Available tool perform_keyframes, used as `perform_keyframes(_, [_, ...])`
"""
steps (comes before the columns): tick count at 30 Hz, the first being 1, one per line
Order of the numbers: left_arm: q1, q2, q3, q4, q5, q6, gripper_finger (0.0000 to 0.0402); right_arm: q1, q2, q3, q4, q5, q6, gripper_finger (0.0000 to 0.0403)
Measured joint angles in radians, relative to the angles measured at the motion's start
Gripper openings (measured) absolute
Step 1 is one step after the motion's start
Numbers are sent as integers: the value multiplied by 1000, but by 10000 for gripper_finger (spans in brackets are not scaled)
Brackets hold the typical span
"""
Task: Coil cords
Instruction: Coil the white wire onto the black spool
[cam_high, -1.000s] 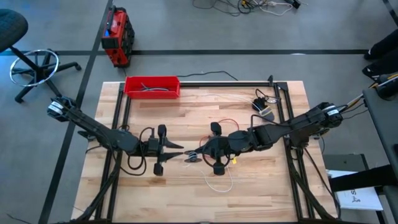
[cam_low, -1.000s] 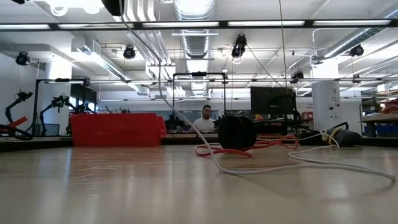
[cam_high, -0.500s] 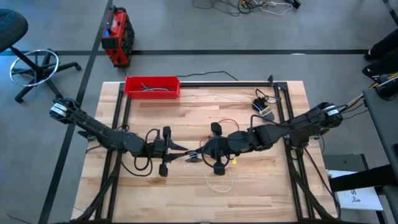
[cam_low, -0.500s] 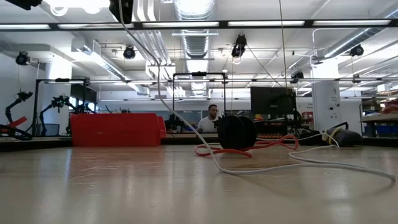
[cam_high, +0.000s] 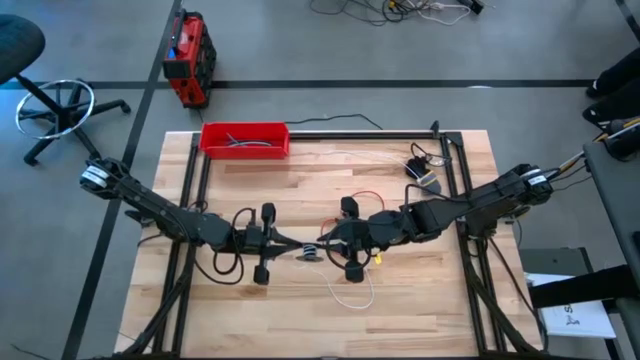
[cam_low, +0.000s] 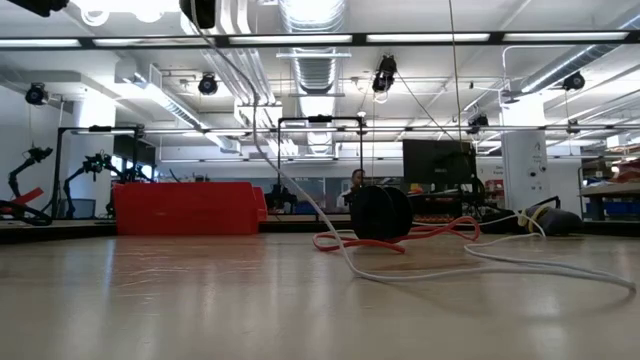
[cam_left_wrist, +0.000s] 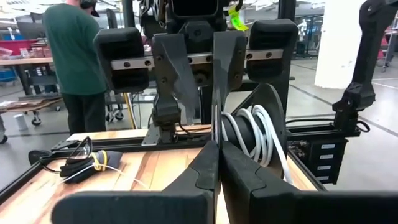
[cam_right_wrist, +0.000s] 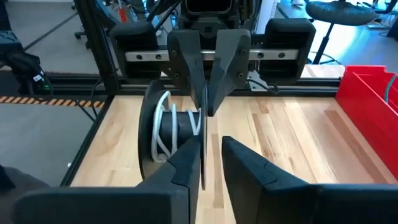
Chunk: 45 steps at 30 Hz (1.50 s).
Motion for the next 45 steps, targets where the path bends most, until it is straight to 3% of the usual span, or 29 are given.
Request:
perform_keyframes(5, [0, 0, 0, 0, 20, 0, 1, 0, 0, 0, -1, -1, 4, 66])
perform_keyframes(13, [1, 7, 0, 36, 25, -3, 0, 0, 0, 0, 2, -22, 6, 8])
perform_keyframes(21, [0, 21, 0, 58, 25, -4, 2, -2, -2, 0, 3, -52, 20, 2])
perform_keyframes(26, [0, -20, 0, -3, -44, 8, 29, -4, -20, 0, -1, -38, 24, 1])
perform_keyframes(34, [0, -170, -1, -314, -158, -53, 94, -2, -93, 0, -8, 31, 25, 1])
perform_keyframes(39, [-6, -190, -15, -372, -153, -103, 122, -15, -136, 0, -16, 115, 18, 0])
perform_keyframes(45, [-11, -130, -64, -348, -87, -217, 132, -80, -157, 0, -17, 123, 25, 0])
